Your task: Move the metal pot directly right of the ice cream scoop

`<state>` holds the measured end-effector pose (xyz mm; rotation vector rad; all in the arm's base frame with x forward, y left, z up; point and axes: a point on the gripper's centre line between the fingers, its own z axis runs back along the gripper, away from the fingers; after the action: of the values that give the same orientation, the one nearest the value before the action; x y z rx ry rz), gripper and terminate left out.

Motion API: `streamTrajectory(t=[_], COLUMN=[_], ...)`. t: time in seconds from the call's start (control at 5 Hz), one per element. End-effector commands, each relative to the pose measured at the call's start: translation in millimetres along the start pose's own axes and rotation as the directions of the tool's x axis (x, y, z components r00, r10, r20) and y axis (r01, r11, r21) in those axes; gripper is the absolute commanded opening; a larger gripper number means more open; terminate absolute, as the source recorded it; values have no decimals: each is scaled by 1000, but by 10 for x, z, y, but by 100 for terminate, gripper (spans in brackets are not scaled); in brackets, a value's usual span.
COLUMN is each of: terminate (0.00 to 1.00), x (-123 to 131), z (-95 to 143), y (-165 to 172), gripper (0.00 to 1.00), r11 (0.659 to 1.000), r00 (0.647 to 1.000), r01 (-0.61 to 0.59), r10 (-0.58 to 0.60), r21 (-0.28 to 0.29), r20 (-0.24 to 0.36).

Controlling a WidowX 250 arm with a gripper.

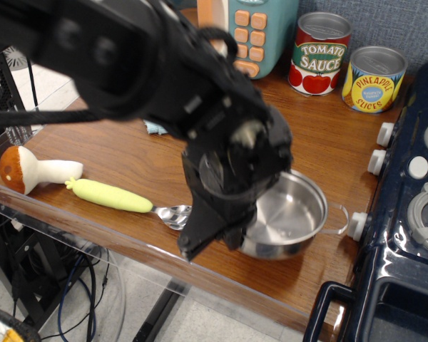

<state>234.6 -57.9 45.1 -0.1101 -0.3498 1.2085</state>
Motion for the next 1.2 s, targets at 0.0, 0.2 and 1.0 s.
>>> streamTrajectory(t=[0.0, 0.2, 1.0], terminate=[0, 0, 0], x=[-64, -49, 184], z=[-118, -134, 405], y=[44, 34, -114], gripper=[0, 100, 100], r11=[1000, 998, 1000], r00=[1000, 1000, 1000], r01=[24, 18, 4], r10=[-24, -18, -4], r21=[15, 64, -18], r20=[9, -1, 0])
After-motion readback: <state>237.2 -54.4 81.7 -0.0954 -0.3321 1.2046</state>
